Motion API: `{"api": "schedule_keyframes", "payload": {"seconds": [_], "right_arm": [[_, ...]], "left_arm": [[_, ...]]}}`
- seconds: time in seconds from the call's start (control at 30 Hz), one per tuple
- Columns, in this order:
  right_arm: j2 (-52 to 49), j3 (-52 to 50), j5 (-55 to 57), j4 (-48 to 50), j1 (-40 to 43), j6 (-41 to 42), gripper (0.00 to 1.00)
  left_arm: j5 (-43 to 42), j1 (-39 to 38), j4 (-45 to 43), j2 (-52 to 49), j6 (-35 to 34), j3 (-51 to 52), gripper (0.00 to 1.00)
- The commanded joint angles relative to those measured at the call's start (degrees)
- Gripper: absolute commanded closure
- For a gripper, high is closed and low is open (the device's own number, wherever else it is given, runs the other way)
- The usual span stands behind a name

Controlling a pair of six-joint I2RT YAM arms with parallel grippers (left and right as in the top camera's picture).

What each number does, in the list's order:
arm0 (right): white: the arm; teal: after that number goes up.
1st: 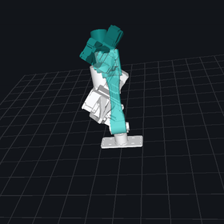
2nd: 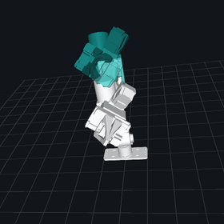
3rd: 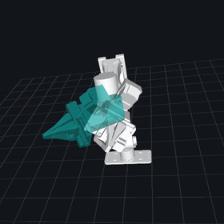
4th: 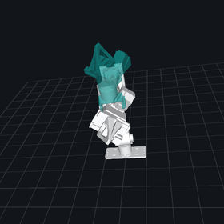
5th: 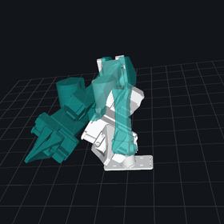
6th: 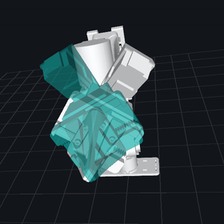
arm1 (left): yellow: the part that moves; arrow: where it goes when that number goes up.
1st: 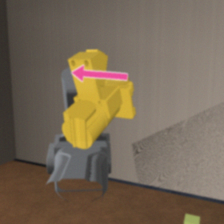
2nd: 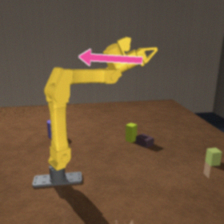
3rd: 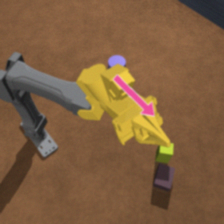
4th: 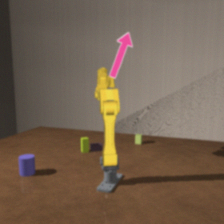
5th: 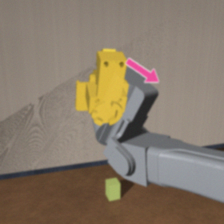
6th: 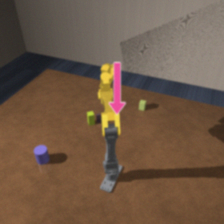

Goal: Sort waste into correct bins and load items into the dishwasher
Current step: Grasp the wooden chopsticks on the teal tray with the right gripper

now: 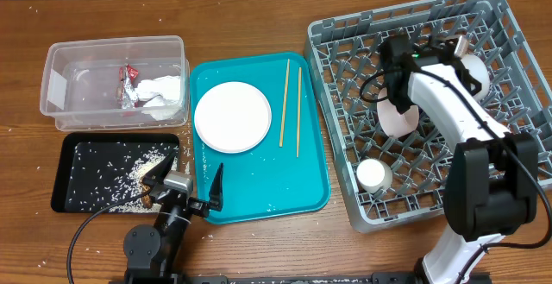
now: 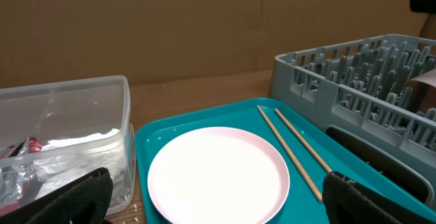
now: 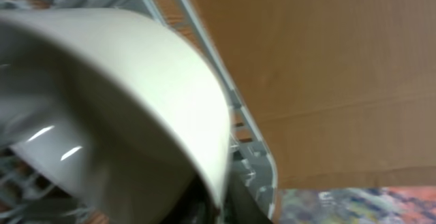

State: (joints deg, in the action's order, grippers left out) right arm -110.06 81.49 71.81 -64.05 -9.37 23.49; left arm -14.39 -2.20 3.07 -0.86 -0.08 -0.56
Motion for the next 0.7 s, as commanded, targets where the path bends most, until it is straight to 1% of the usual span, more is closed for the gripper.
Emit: {"api": "schedule_keyframes", "payload": {"seconds": [0.0,0.1,0.13,0.2,0.27,0.3,0.33,0.37,0.47,0.5,0.57,0.67], "right_arm": [[-0.92,-0.11,-7.74,-0.94,-2.54,0.00,0.68],[0.72,1.79,-16.31,-4.24,-5.51,5.03,0.68],[1.25,2.38,-18.01,-4.90,-6.34,5.38,0.67],[3.34,5.16,-25.20,-6.29,-9.38,5.25,0.64],[5.18,8.52,-32.85,-7.45,-12.26,5.20,0.53],[6.08,10.27,-37.09,-7.63,-13.55,5.20,0.44],[7.08,12.48,-44.94,-6.91,-14.97,5.11,0.34],[7.63,13.84,-51.89,-5.77,-15.82,4.00,0.31],[8.37,15.28,-77.46,0.15,-18.32,-3.65,0.32],[7.96,15.02,-83.67,2.47,-19.45,-3.78,0.32],[6.88,13.53,-85.79,6.27,-22.03,-2.29,0.32],[4.33,11.45,-78.75,10.12,-25.46,3.63,0.34]], "left_arm": [[-0.46,0.39,-0.17,0.61,-0.79,0.28,0.00],[-0.46,0.39,-0.17,0.61,-0.79,0.28,0.00],[-0.46,0.39,-0.17,0.61,-0.79,0.28,0.00],[-0.46,0.39,-0.17,0.61,-0.79,0.28,0.00],[-0.46,0.39,-0.17,0.61,-0.79,0.28,0.00],[-0.46,0.39,-0.17,0.61,-0.79,0.28,0.00],[-0.46,0.39,-0.17,0.61,-0.76,0.28,0.00],[-0.46,0.39,-0.17,0.61,-0.79,0.28,0.00],[-0.46,0.39,-0.17,0.61,-0.79,0.28,0.00],[-0.46,0.39,-0.17,0.61,-0.76,0.28,0.00],[-0.46,0.39,-0.17,0.61,-0.79,0.28,0.00],[-0.46,0.39,-0.17,0.61,-0.79,0.28,0.00]]}}
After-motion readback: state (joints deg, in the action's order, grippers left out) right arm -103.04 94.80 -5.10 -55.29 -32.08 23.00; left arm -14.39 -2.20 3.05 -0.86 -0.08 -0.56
